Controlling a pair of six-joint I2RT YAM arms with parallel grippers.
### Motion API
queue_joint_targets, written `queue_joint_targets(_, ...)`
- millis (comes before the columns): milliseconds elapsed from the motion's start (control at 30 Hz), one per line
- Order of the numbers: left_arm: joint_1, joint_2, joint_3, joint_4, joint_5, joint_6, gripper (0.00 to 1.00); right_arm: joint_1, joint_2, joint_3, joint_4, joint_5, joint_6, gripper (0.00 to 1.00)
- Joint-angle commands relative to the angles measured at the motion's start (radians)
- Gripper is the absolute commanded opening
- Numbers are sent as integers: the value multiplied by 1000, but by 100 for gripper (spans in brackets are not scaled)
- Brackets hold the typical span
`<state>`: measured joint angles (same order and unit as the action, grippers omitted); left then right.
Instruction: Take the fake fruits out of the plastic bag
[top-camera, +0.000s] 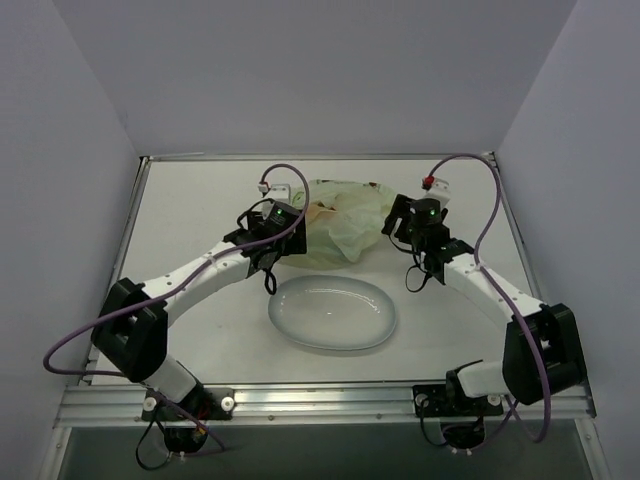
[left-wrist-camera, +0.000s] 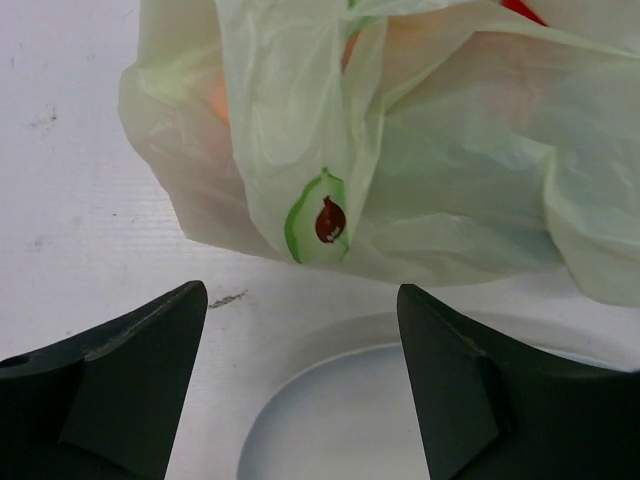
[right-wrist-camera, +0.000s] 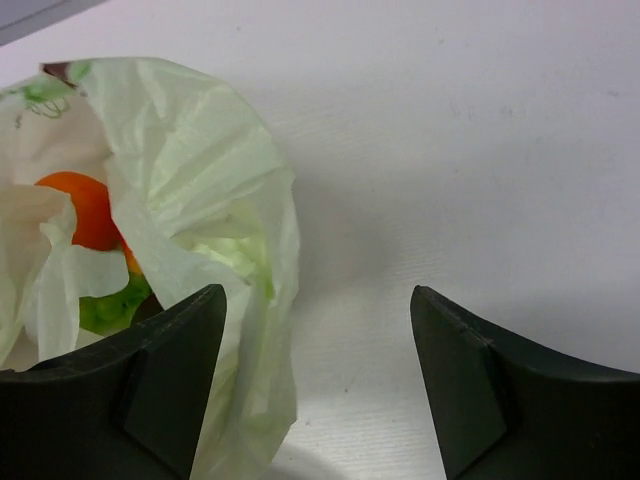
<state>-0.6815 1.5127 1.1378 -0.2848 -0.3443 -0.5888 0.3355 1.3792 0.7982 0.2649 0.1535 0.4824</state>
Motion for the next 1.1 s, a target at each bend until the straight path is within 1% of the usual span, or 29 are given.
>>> queue_joint_targets(0, 57, 16, 105, 22, 22, 23, 77, 7, -101, 82, -76, 58, -77, 70)
queue_joint_targets(33, 75, 35, 121, 30, 33, 29, 78, 8, -124, 105, -87, 54, -88, 70)
queue_joint_targets(133, 105, 96, 152, 62, 85, 40, 79, 28, -158, 156, -131, 38, -125, 63)
queue_joint_targets(167, 109, 121, 158, 90, 97, 46, 79, 48, -164, 167, -139, 32, -133, 55)
queue_joint_targets(200, 115, 130, 166, 93, 108, 46, 72, 59, -167, 180, -160, 15, -142, 51)
queue_joint_targets(267, 132, 158, 192, 113, 139, 53, 65, 89, -166, 223, -179, -2, -169, 42)
queue_joint_targets(300, 137, 167, 200, 118, 148, 56, 48, 127, -163, 239, -199, -2, -180, 38)
queue_joint_targets(333, 141, 176, 209, 118, 159, 60, 39, 144, -151, 252, -204, -5, -189, 33)
queue_joint_targets(367, 154, 188, 229, 111, 162, 63, 32, 163, -137, 277, -205, -23, -214, 25)
queue_joint_targets(400, 158, 191, 234, 111, 166, 64, 26, 186, -122, 289, -205, -47, -225, 23)
queue_joint_targets(433, 163, 192, 238, 111, 171, 66, 13, 194, -74, 303, -210, -101, -228, 23)
queue_joint_targets(467, 169, 192, 246, 111, 179, 69, 6, 203, -45, 335, -216, -130, -240, 23)
queue_joint_targets(500, 177, 188, 250, 110, 179, 69, 3, 224, -16, 349, -217, -170, -254, 24)
queue_joint_targets(533, 181, 185, 254, 110, 183, 69, 2, 235, 47, 363, -217, -216, -271, 26)
queue_joint_targets(567, 184, 179, 258, 111, 192, 72, 2, 243, 85, 380, -216, -283, -284, 33)
queue_joint_targets(600, 189, 176, 275, 108, 194, 73, 2, 253, 159, 419, -219, -308, -307, 39)
queue_joint_targets(633, 191, 175, 284, 99, 197, 76, 2, 258, 191, 439, -216, -328, -324, 48)
queue_joint_targets(667, 194, 175, 293, 95, 202, 76, 2, 258, 225, 459, -216, -357, -341, 52)
queue_joint_targets(733, 211, 175, 321, 85, 231, 72, 2, 258, 317, 522, -217, -368, -396, 60)
queue_joint_targets(833, 238, 184, 362, 64, 283, 63, 2, 254, 395, 597, -233, -321, -461, 73)
queue_joint_targets(900, 252, 190, 385, 47, 315, 64, 2, 254, 417, 625, -233, -301, -472, 75)
queue_joint_targets(933, 270, 191, 410, 29, 329, 64, 3, 254, 431, 645, -234, -313, -522, 77)
queue_joint_targets(1000, 292, 204, 442, 1, 344, 66, 2, 255, 437, 662, -236, -321, -542, 79)
queue_joint_targets(1033, 310, 207, 470, -23, 388, 69, 2, 254, 434, 668, -239, -334, -568, 80)
queue_joint_targets(1067, 319, 214, 484, -37, 399, 70, 2, 254, 428, 667, -240, -348, -579, 80)
